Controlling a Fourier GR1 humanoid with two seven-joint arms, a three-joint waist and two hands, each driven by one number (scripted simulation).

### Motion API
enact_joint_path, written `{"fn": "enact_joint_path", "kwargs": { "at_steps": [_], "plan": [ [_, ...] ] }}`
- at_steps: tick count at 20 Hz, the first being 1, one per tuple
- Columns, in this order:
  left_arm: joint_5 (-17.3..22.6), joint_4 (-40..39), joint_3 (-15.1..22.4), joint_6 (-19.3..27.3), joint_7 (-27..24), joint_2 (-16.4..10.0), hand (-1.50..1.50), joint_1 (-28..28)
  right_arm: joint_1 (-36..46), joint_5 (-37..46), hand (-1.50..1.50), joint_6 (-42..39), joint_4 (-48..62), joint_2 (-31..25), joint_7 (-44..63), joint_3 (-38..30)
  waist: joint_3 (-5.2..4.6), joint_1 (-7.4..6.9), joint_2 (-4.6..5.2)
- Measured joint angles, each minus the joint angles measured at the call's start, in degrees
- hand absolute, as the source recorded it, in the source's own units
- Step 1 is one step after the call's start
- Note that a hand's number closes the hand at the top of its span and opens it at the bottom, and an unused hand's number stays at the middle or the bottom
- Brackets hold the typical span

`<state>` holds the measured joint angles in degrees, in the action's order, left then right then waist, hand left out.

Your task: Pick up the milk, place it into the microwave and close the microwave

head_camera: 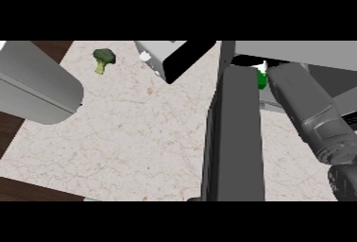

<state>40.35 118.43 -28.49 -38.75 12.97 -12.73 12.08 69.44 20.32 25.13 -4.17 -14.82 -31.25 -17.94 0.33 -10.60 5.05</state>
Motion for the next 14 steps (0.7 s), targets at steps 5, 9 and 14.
{"fn": "enact_joint_path", "kwargs": {
  "at_steps": [5,9,14],
  "plan": [
    [-1.23,-0.61,0.81,-0.83,-0.42,1.35,-1.5,0.88,-0.77,-1.46,-1.5,2.66,-0.94,1.27,-1.12,-1.93,0.04,1.36,-0.39],
    [-2.46,-1.62,1.7,-1.98,-0.99,2.58,-1.5,1.59,-1.35,-2.21,-1.5,1.92,-1.15,1.16,-1.7,-2.83,0.0,2.12,-0.68],
    [-6.08,-1.3,3.78,-3.06,-2.04,5.45,-1.5,2.38,-3.33,-2.53,-1.5,-0.99,-1.31,0.11,-3.51,-3.18,-0.08,3.84,-1.75]
  ]
}}
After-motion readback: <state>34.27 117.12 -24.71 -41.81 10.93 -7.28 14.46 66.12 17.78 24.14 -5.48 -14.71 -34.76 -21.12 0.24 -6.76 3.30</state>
